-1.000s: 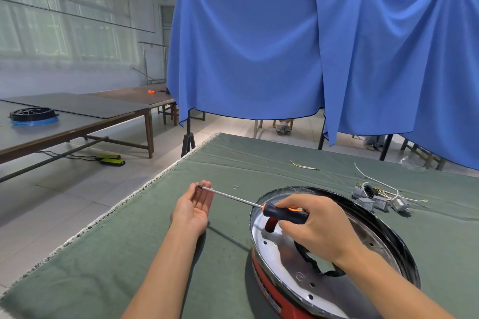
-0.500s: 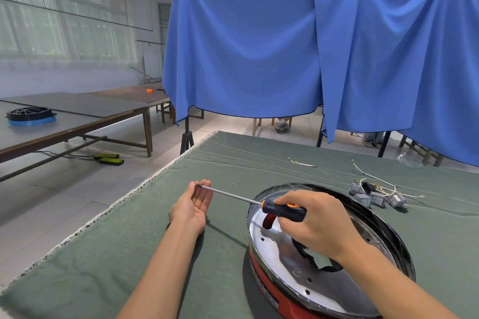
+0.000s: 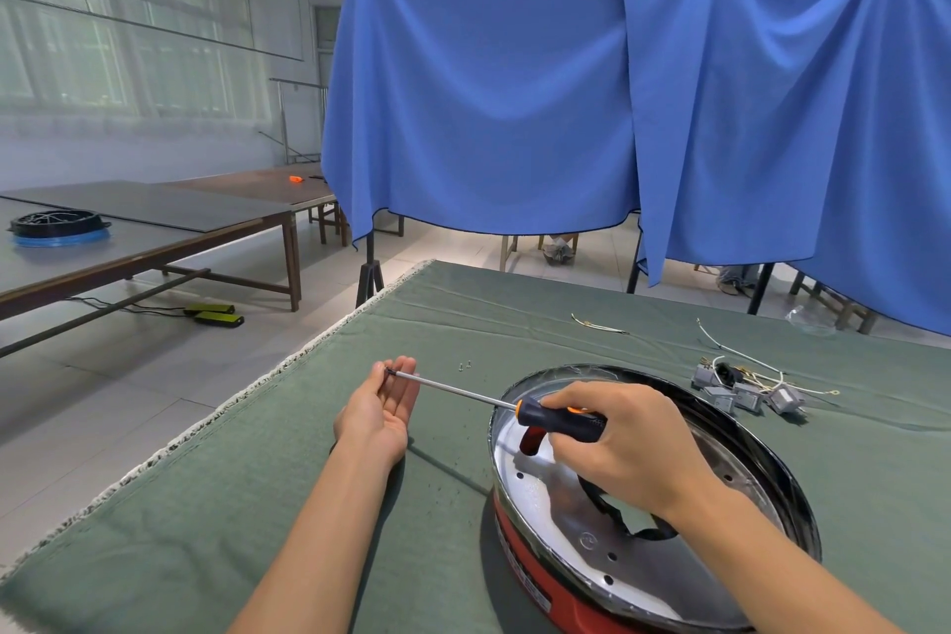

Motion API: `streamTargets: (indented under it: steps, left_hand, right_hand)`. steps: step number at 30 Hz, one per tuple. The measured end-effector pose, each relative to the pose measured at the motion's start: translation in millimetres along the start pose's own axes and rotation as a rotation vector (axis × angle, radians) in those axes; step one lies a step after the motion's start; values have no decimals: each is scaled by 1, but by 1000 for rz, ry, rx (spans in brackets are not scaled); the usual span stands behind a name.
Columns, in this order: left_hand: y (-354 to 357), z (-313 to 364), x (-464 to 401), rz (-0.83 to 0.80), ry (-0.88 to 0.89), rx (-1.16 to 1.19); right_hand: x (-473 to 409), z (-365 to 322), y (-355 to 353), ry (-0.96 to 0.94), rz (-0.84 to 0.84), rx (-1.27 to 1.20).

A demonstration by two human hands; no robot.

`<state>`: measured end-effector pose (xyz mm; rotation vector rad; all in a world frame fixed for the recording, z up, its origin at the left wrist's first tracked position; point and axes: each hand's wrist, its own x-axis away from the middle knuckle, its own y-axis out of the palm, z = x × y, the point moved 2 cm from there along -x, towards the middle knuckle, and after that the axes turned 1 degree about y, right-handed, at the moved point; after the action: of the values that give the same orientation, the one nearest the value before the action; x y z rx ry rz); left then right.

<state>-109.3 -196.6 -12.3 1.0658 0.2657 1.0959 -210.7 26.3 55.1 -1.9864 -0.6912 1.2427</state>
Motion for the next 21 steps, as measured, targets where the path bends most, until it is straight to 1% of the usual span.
streamTargets:
  steps: [11,16,21]
  left_hand:
    - [-1,2,0,-15,-13,19]
    - [0,3,-1,-22,16,-6]
    - [1,5,1,-18,61,-41]
  right_hand:
    - [-1,-3,0,15,-40,-72]
    - [-3,1,4,93,-111,-195]
    - [-4,2,5,139,-120,-270]
